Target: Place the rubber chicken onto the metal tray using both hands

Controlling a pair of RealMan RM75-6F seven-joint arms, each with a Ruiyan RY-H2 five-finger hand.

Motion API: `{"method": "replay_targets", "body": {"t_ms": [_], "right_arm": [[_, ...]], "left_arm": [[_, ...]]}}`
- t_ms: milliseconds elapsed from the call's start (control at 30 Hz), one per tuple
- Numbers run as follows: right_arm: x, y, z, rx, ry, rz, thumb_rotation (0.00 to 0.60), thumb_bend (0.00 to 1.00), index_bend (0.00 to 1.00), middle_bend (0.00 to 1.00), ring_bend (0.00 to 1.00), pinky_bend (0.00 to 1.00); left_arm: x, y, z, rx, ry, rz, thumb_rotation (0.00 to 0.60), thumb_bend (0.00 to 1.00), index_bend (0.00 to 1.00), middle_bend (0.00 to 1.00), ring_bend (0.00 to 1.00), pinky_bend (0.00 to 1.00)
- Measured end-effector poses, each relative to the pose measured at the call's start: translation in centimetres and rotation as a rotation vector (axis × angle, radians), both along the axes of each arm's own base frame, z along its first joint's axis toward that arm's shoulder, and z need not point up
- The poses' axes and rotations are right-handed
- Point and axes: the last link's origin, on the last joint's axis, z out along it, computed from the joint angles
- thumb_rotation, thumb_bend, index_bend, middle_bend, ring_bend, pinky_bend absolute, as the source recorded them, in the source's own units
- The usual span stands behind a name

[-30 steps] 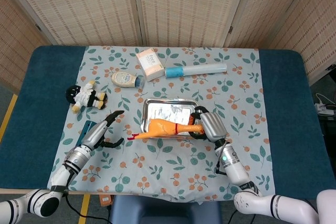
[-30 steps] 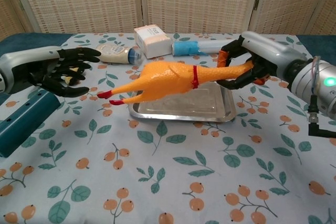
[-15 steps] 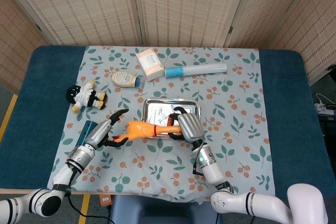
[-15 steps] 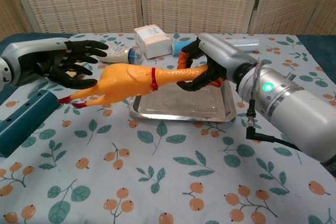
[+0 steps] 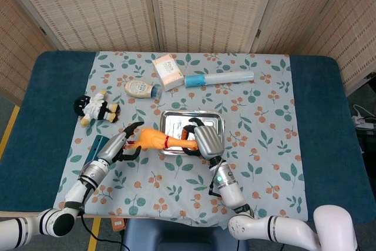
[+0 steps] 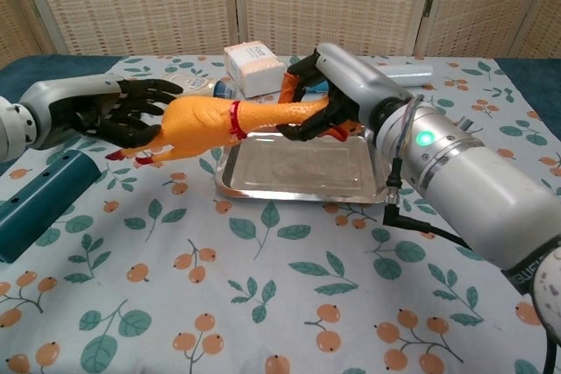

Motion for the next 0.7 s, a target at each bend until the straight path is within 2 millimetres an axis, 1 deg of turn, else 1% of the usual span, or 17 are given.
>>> {"method": "replay_targets", "body": {"t_ms": [267, 700], "right_arm": [[0.3, -0.2, -0.4, -0.017, -0.017, -0.012, 0.6, 0.29, 0.93, 0.55, 0.6, 0.73], [0.9, -0.7, 0.5, 0.01, -0.066, -0.042, 0.6, 0.29, 0.93, 0.55, 0.6, 0.73]], "left_arm": [[0.8, 0.3, 0.1, -0.012, -0.056, 0.036, 0.6, 0.36, 0.0, 0.0, 0.0, 0.14], [-0.2, 0.8, 0.8, -0.065, -0.023, 0.035, 0.6, 0.39, 0.0, 0.0, 0.0, 0.1]]}}
